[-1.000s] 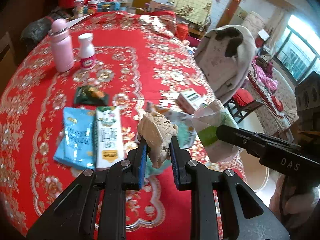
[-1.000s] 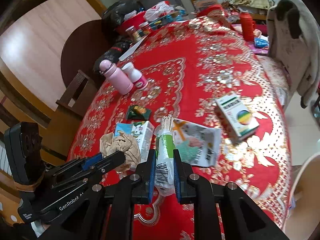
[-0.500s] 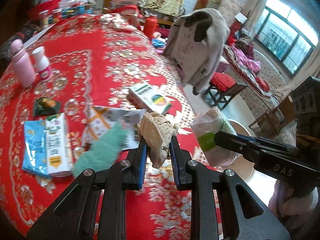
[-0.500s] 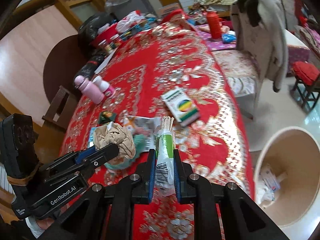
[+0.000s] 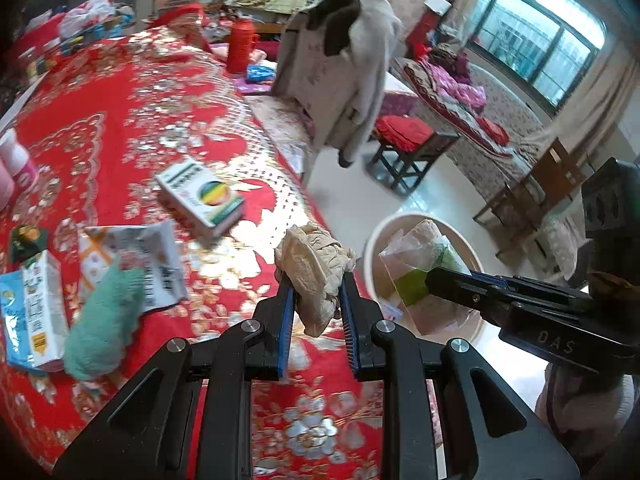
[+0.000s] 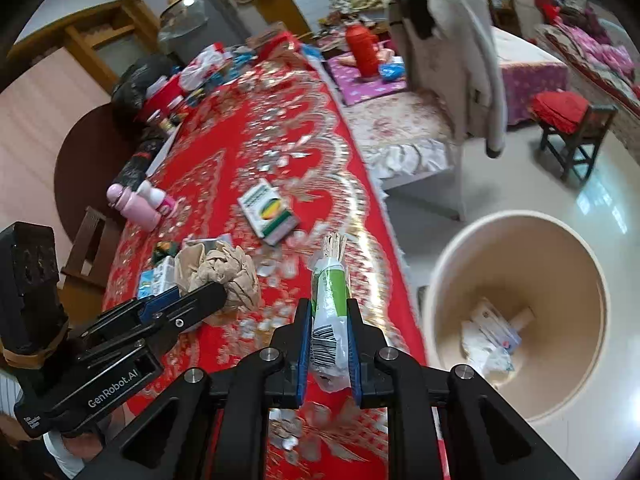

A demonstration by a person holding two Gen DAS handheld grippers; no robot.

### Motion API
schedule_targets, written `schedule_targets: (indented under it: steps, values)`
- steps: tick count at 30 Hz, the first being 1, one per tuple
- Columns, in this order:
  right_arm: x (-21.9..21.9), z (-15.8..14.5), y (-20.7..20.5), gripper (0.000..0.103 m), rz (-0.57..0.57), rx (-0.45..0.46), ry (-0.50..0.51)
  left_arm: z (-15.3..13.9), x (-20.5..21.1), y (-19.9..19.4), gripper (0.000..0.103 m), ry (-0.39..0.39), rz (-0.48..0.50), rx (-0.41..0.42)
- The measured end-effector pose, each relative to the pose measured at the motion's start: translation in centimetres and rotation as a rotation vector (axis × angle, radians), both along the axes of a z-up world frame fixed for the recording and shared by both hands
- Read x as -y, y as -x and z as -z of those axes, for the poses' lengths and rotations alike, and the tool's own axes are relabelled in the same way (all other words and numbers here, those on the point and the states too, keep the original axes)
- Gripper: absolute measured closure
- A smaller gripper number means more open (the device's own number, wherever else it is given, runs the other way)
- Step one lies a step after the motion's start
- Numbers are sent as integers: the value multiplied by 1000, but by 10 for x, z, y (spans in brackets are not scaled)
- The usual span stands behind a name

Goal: Collect trash
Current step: 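Carry the tissue and tissue pack over the beige bucket, then open both tools to drop the tissue and tissue pack into the bucket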

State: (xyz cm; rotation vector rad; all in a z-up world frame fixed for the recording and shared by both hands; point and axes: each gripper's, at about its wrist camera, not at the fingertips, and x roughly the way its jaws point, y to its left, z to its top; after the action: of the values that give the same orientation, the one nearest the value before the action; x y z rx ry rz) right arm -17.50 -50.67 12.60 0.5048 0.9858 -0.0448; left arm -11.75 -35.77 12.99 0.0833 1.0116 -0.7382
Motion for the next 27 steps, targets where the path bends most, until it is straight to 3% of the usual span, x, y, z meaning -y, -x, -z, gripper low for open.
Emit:
schedule_targets:
  steps: [15,27]
  values:
    - [65,17,51,88,151,-53,2,24,78,21,84,7,134,-76]
    - [103,36,74,88,215,-104,5,45,122,32,84,-14,178,-118]
